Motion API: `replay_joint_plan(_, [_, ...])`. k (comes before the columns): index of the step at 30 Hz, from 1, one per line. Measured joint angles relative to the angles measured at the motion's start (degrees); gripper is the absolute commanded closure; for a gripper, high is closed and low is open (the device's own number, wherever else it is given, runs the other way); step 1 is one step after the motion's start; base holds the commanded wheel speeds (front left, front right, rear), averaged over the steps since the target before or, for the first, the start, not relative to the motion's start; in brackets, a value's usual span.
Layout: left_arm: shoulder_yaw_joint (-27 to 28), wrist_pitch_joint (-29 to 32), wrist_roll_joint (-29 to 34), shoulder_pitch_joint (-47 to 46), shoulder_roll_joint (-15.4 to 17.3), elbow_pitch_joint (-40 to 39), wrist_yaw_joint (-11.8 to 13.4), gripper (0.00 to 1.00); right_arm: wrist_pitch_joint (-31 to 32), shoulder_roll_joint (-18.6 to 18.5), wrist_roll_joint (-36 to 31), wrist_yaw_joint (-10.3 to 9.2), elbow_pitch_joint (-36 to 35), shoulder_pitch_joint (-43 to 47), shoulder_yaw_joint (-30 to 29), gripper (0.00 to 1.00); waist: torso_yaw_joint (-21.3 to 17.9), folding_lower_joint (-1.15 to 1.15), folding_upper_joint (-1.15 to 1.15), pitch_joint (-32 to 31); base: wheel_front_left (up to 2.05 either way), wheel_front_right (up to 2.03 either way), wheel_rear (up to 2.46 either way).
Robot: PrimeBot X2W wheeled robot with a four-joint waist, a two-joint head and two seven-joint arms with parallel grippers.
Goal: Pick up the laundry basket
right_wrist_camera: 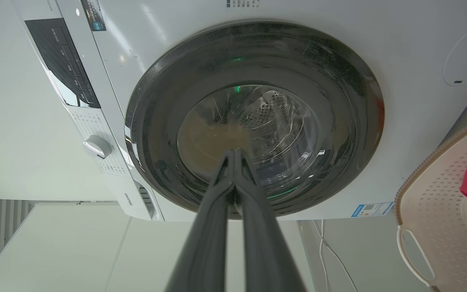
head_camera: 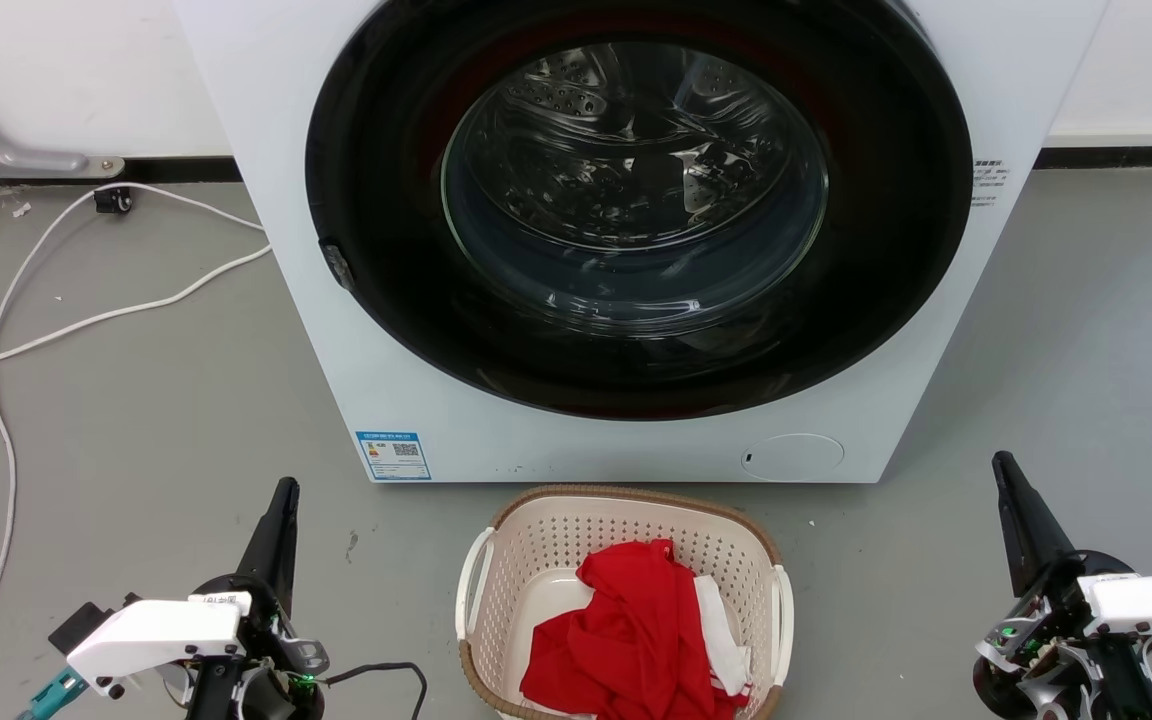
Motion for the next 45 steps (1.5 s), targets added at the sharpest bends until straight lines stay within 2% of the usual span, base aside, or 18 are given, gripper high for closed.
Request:
replay_joint_plan(33, [0.03,0.0,0.01,0.0,-0.02,0.02,0.01,1.0,0.0,0.01,0.0,0.0,0.02,0.0,-0.01,1.0,0.0,0.0,0.0,0.0,0.0,0.0,0.0])
replay_joint_plan(34, [-0.03,-0.02,-0.02,0.2,-0.08,0.42,0.05,0.0,0.0,0.02,0.01,0.0,0.37,0.25,0.03,0.0,0.0,0.0,0.0,0.0,0.0,0.0,0.0])
replay_joint_plan(45, [-3.2,-3.01,0.01,1.09,-0.26,1.1,0.1,0.0,-2.8,0.18,-0.67,-0.01,-0.14,1.53,2.07,0.0,0.05,0.0,0.0,-0.19,0.0,0.0,0.0])
